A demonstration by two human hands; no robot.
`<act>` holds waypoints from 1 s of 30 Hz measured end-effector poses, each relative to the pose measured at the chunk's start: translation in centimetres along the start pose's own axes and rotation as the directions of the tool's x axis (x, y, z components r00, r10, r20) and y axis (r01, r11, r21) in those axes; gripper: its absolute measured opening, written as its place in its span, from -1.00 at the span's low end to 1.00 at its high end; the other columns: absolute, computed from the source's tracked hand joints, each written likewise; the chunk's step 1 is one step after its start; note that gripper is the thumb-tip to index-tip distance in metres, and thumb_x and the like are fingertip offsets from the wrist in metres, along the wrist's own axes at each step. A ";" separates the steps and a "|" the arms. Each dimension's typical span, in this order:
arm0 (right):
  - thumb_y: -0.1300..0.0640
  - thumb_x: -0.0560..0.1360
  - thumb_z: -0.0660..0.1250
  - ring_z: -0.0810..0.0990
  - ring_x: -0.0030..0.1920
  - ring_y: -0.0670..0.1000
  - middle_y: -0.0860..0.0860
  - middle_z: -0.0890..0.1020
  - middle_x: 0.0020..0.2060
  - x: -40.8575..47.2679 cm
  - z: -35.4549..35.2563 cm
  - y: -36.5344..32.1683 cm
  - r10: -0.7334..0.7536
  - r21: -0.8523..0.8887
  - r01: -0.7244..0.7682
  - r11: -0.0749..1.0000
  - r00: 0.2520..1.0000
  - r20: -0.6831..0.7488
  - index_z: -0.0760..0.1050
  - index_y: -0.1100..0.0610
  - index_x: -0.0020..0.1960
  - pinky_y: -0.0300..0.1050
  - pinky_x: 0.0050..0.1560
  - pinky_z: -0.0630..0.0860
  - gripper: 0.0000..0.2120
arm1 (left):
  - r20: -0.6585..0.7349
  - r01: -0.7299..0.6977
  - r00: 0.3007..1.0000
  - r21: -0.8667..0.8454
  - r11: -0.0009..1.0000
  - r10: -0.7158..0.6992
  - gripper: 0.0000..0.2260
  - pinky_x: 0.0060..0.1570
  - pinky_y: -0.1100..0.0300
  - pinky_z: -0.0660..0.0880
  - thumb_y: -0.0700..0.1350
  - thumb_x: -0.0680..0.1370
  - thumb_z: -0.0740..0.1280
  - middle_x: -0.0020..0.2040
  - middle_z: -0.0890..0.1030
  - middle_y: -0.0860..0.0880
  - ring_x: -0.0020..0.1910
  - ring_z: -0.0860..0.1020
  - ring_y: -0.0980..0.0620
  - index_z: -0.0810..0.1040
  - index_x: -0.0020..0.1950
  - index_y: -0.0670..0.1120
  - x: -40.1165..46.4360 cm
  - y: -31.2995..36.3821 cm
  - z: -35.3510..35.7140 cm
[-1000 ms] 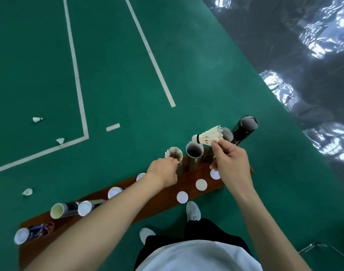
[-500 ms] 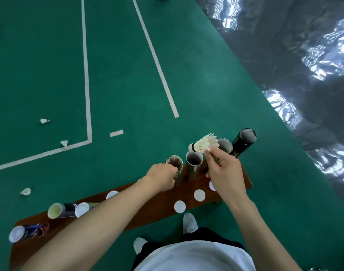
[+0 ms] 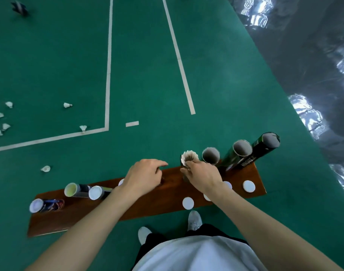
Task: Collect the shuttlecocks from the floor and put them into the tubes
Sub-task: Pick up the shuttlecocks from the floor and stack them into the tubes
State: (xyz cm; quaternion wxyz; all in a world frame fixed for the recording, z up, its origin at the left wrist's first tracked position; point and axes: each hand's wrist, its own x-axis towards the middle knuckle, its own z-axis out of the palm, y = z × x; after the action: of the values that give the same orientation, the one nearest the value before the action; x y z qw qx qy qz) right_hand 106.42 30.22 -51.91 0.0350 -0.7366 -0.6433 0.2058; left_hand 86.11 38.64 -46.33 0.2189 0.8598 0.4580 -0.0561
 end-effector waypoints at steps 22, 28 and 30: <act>-0.07 0.71 0.12 0.66 -0.08 0.20 0.06 0.64 0.07 3.5 3.1 -2.1 0.024 -0.095 -0.020 0.995 0.999 0.043 0.56 0.09 0.11 -0.01 -0.25 0.39 -0.69 | -0.004 0.078 0.997 -0.120 0.990 -0.079 -0.63 -0.39 0.44 0.15 -0.02 0.50 0.16 0.12 0.68 0.22 -0.35 0.42 0.23 0.65 0.17 0.23 -3.2 -0.1 1.9; -0.12 0.69 0.18 0.67 -0.11 0.19 0.05 0.61 0.15 2.1 3.1 -1.5 0.016 -0.076 -0.020 0.997 0.998 -0.054 0.50 0.09 0.25 -0.01 -0.27 0.52 -0.68 | 0.134 0.120 0.986 -0.127 0.985 -0.103 -0.65 -0.09 0.09 0.56 -0.07 0.55 0.18 0.11 0.70 0.11 -0.03 0.62 0.05 0.65 0.19 0.20 -2.8 -1.8 4.6; -0.14 0.68 0.20 0.68 -0.06 0.19 0.03 0.59 0.23 2.2 2.7 -1.3 0.008 -0.059 -0.013 0.998 0.997 -0.077 0.47 0.08 0.33 0.06 -0.20 0.62 -0.63 | 0.180 0.130 0.978 -0.122 0.984 -0.106 -0.67 -0.13 0.11 0.53 -0.07 0.55 0.19 0.08 0.71 0.08 -0.03 0.63 -0.03 0.65 0.17 0.19 -2.5 -2.4 6.4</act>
State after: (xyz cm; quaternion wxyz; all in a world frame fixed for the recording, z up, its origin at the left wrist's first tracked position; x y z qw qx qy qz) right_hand 104.46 32.00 -54.52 0.0368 -0.7482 -0.6433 0.1583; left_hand 83.39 35.22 -52.10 0.3111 0.8063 0.4902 -0.1129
